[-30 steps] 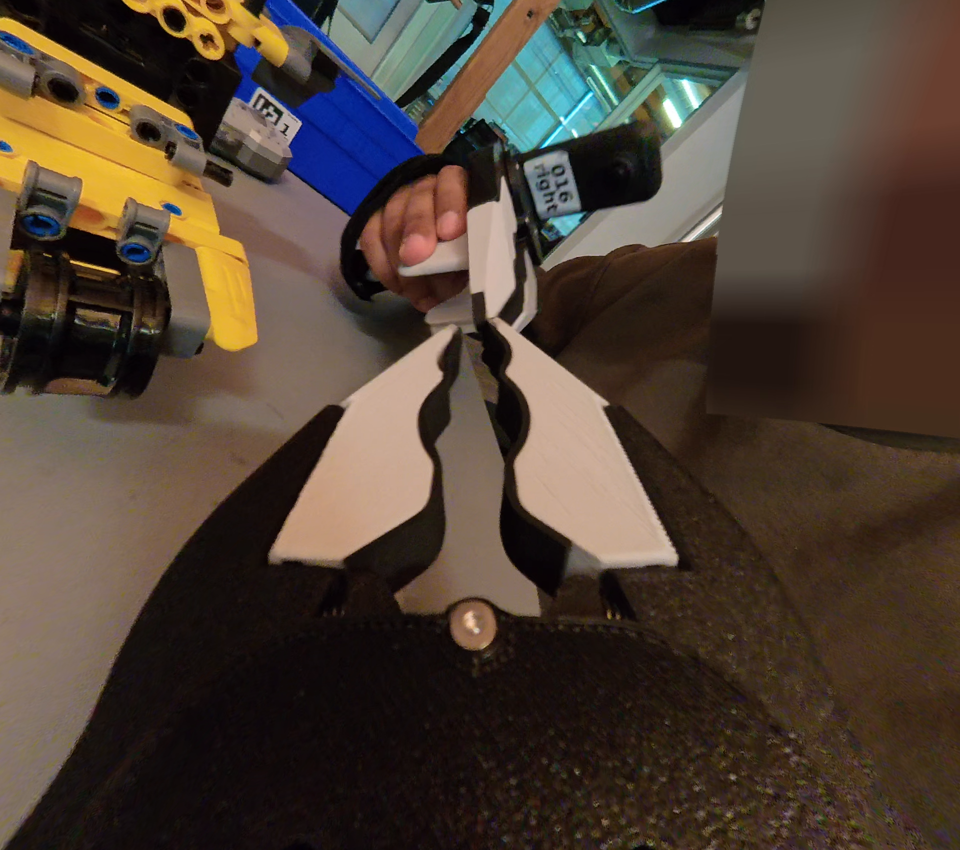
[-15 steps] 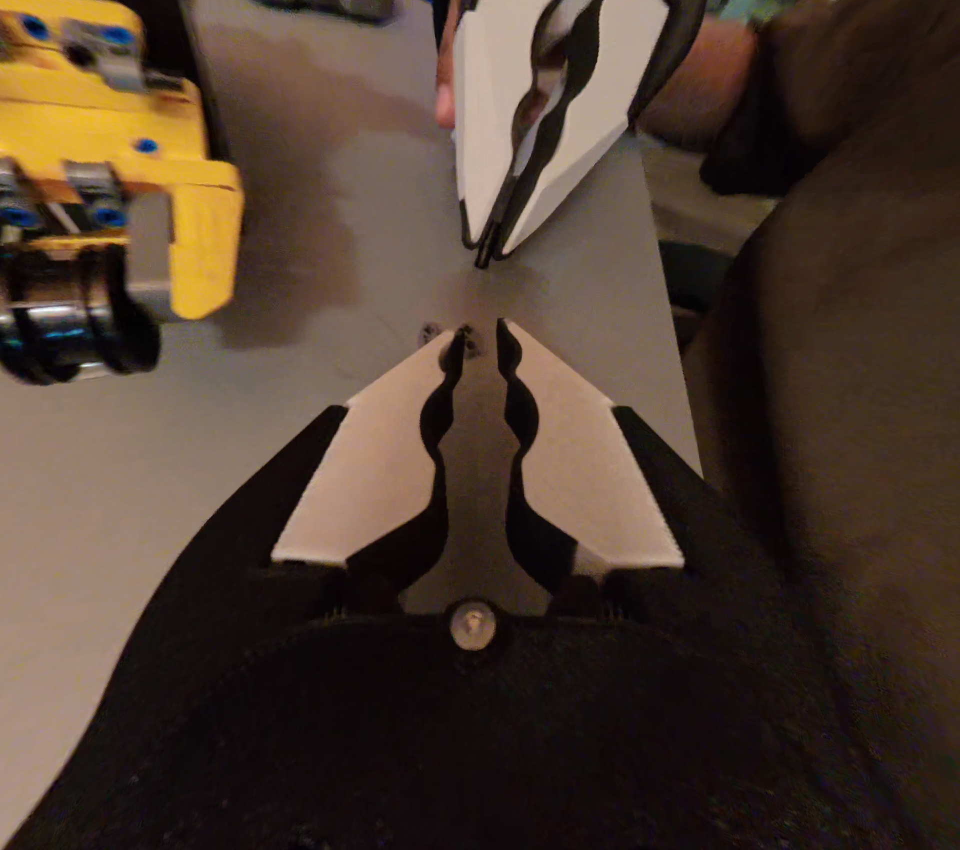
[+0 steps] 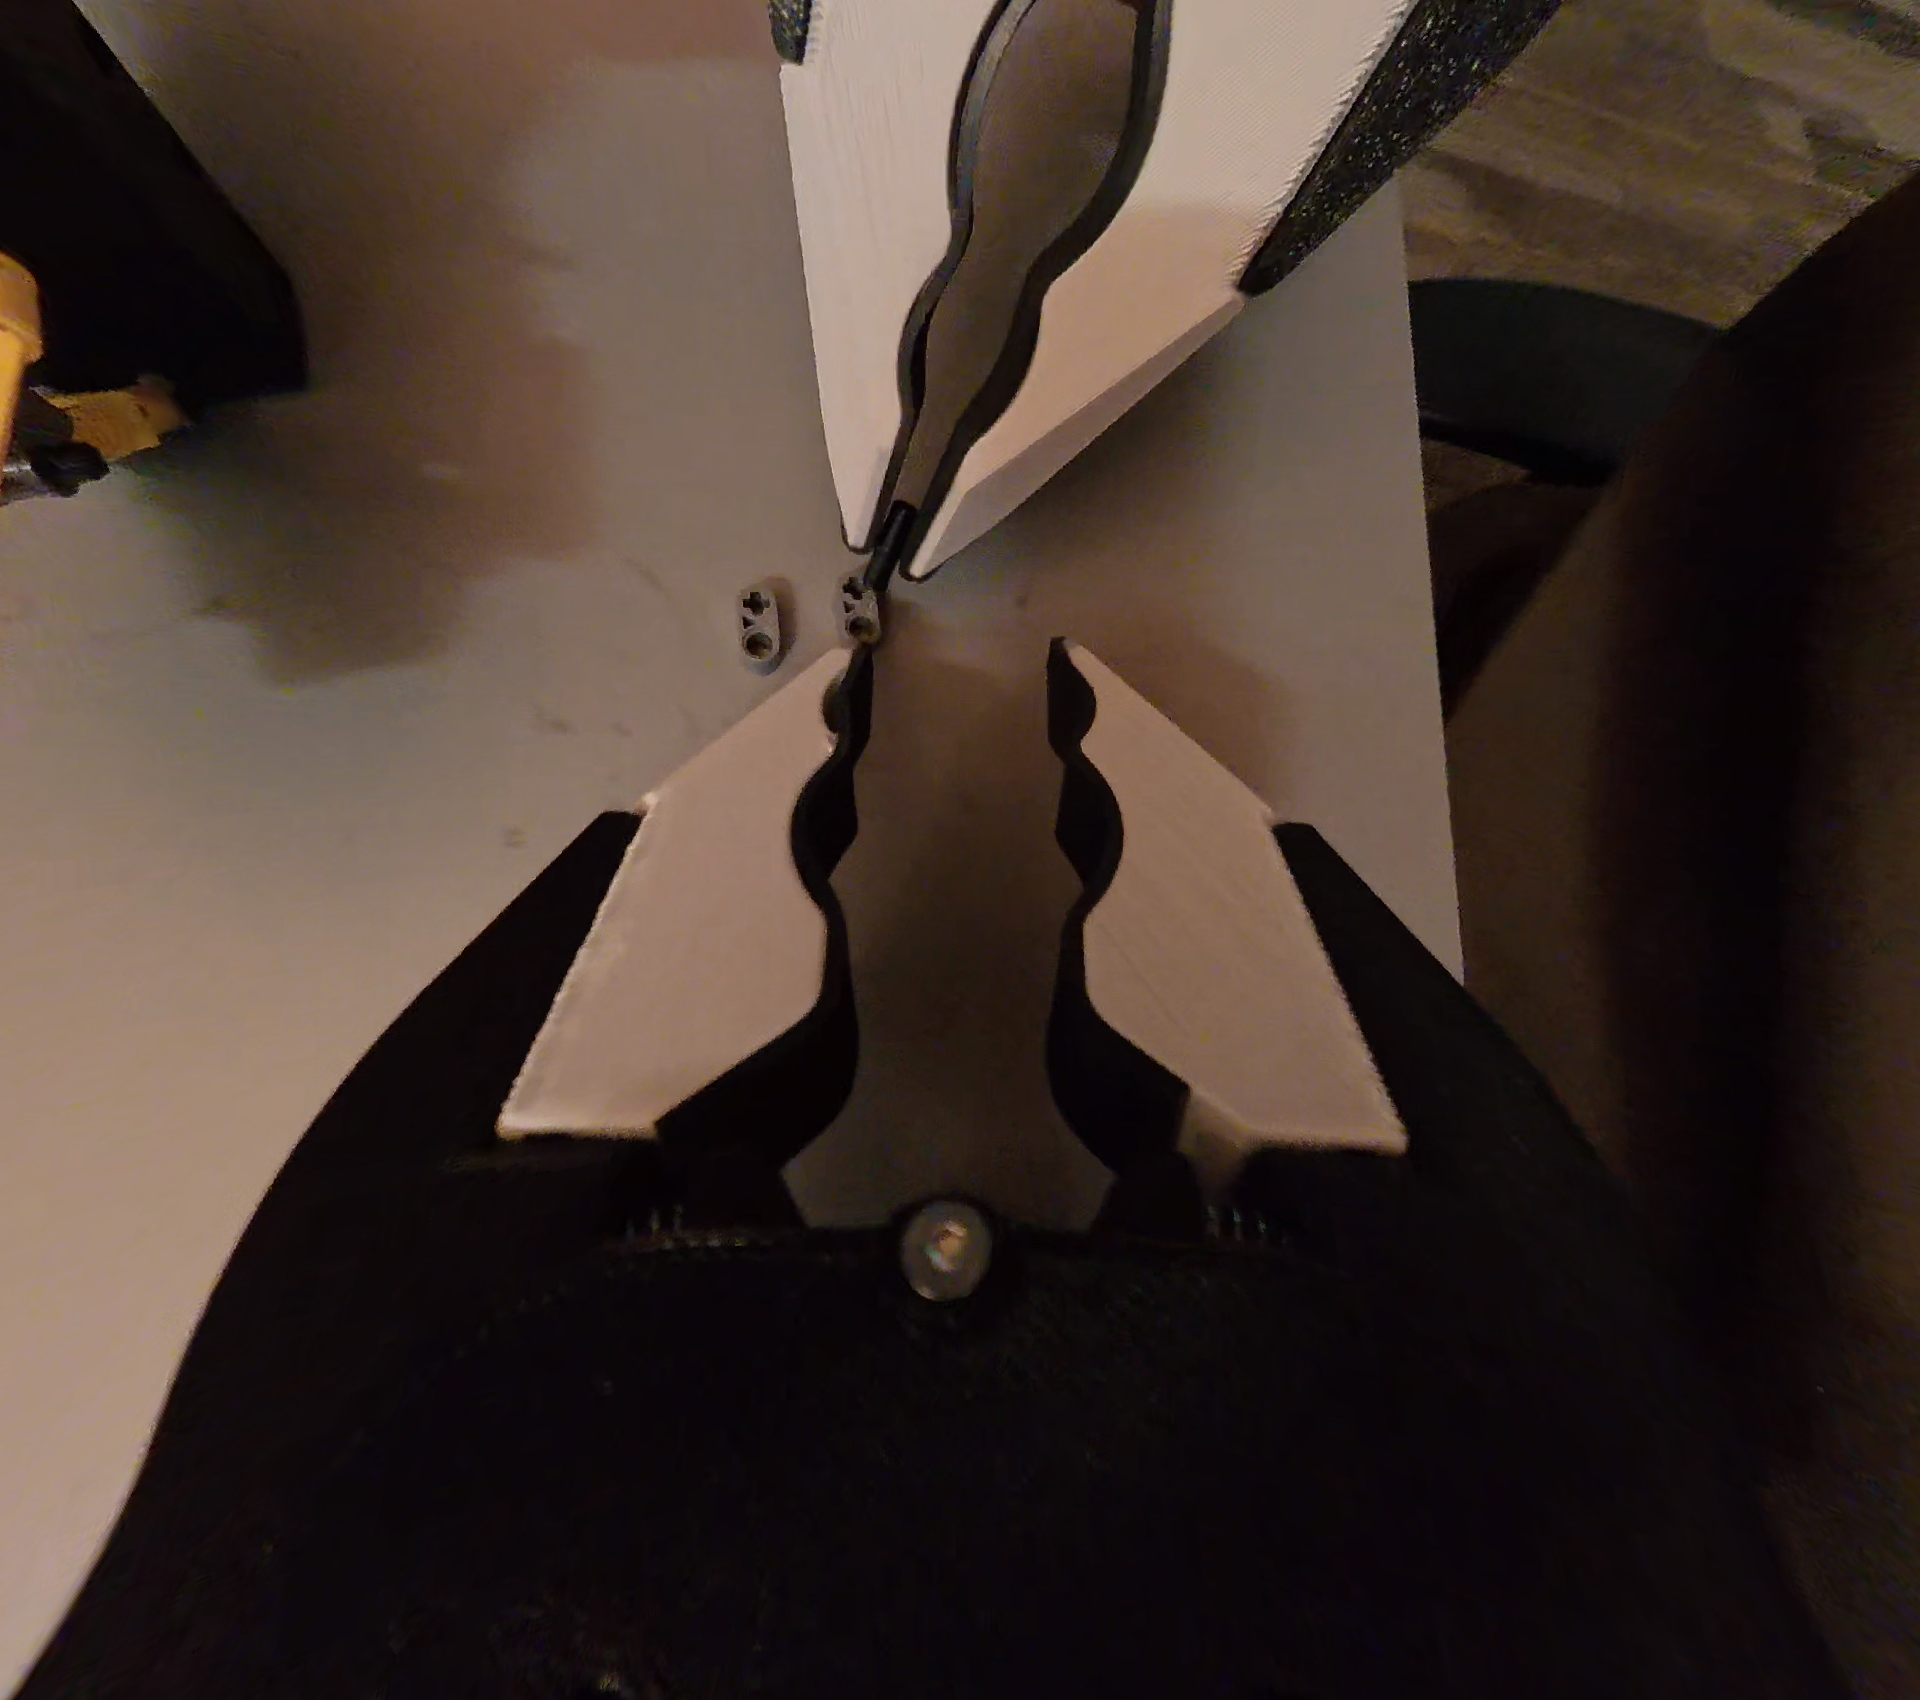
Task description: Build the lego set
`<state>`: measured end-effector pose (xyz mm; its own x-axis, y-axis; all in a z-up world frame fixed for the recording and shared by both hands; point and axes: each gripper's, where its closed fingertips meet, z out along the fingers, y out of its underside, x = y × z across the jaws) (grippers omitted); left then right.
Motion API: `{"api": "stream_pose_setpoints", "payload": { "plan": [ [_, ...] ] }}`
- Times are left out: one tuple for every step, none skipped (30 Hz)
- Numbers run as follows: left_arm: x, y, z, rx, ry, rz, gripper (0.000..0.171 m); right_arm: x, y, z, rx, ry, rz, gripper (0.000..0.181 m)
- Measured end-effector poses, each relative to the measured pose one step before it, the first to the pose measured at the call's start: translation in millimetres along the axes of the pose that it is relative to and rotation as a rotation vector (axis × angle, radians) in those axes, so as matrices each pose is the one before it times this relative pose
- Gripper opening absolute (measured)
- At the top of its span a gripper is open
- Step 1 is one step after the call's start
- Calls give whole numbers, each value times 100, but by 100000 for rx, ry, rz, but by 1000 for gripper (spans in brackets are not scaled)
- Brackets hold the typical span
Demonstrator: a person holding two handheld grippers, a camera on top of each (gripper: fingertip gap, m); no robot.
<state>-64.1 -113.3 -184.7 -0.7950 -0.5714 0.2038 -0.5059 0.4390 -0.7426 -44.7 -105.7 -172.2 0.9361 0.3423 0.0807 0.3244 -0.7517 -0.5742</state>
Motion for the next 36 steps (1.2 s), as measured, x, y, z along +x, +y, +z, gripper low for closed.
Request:
{"api": "stream_pose_setpoints", "payload": {
  "plan": [
    [7,29,13,-92,-179,-125,30,-30,-2,54,-1011,-289,-93,4],
    [59,-7,-29,115,274,-57,29,-17,27,86,-1729,93,-1112,4],
    [101,22,-23,11,622,-23,28,95,42,81,-2207,907,-1957,4],
    [41,69,14,-307,167,-89,28,48,6,77,-2344,591,-2352,4],
    [-17,69,25,-406,-205,34,27,-61,-77,57,-2050,-336,-2106,4],
    [26,66,20,-434,114,289,27,-76,-159,28,-1797,-621,-1681,4],
    [-7,77,-11,-399,-48,442,26,-98,-157,36,-1877,-1088,-1638,4],
    [-33,116,-63,-618,-169,813,25,-61,-141,41,-2074,-925,-1629,4],
    [-130,151,-149,-726,-563,970,25,76,-93,31,-2188,-162,-1720,4],
    [-265,62,-227,-116,-1239,552,25,77,54,49,-2819,-350,-1740,4],
    [-219,-2,-251,442,-623,61,24,66,168,74,-3127,-521,-1559,4],
    [-145,20,-237,443,181,-604,24,67,158,100,-2631,-497,-1359,4],
    [-163,90,-204,229,474,-1093,24,-48,147,117,-2312,-1237,-820,4],
    [-166,110,-160,218,649,-975,24,-56,92,127,-1984,-1181,-509,4],
    [-184,47,-70,501,897,-701,24,24,70,109,-1805,-515,-702,4],
    [-247,46,3,179,607,-1560,24,17,65,72,-1833,-476,-632,4],
    [-154,21,16,239,799,-1815,23,8,-52,-4,-1303,-691,-447,4],
    [31,-49,-39,337,1163,-1025,23,45,34,2,-1843,-420,-490,4],
    [27,-123,-112,1073,365,-81,23,47,-1,15,-1513,-328,-769,4],
    [-11,-148,-138,1232,-239,163,21,22,-15,2,-1370,-553,-580,4],
    [-42,-91,-126,791,-402,1,19,6,-17,12,-1313,-615,-348,4],
    [-71,6,-76,-86,-726,-246,18,-2,-21,-1,-1287,-592,-345,4],
    [-113,79,-46,-608,-1036,-214,16,-21,-26,-10,-1196,-567,-282,4],
    [-96,110,-3,-656,-984,51,13,-50,-39,-20,-970,-687,-114,4],
    [-98,46,14,-223,-1038,-77,9,-66,-68,-23,-700,-839,71,4],
    [-123,-16,49,250,-1073,-734,4,-71,-42,7,-608,-821,141,4],
    [-74,-23,60,348,-334,-1343,0,-64,5,38,-635,-701,34,4],
    [-30,51,91,-105,302,-1354,0,-34,33,70,-708,-468,84,4],
    [15,120,108,-728,371,-886,0,-19,-9,68,-264,-262,63,4],
    [-46,96,74,-639,11,-902,0,-40,-27,56,-9,-618,343,4],
    [-167,16,15,-112,-569,-1139,0,2,-4,0,-94,-563,756,4],
    [-196,1,-27,41,-613,-1274,0,6,19,4,-175,-694,1168,4],
    [-111,20,-29,60,-89,-1188,0,-11,0,-2,67,-812,1349,4],
    [-166,-4,-43,188,-479,-1104,0,-10,41,18,8,-919,1321,4],
    [-126,-31,-47,372,-335,-921,0,-13,82,19,-40,-977,1267,4],
    [-95,4,-54,163,-98,-924,0,-14,70,37,-67,-835,1211,4]
  ]
}}
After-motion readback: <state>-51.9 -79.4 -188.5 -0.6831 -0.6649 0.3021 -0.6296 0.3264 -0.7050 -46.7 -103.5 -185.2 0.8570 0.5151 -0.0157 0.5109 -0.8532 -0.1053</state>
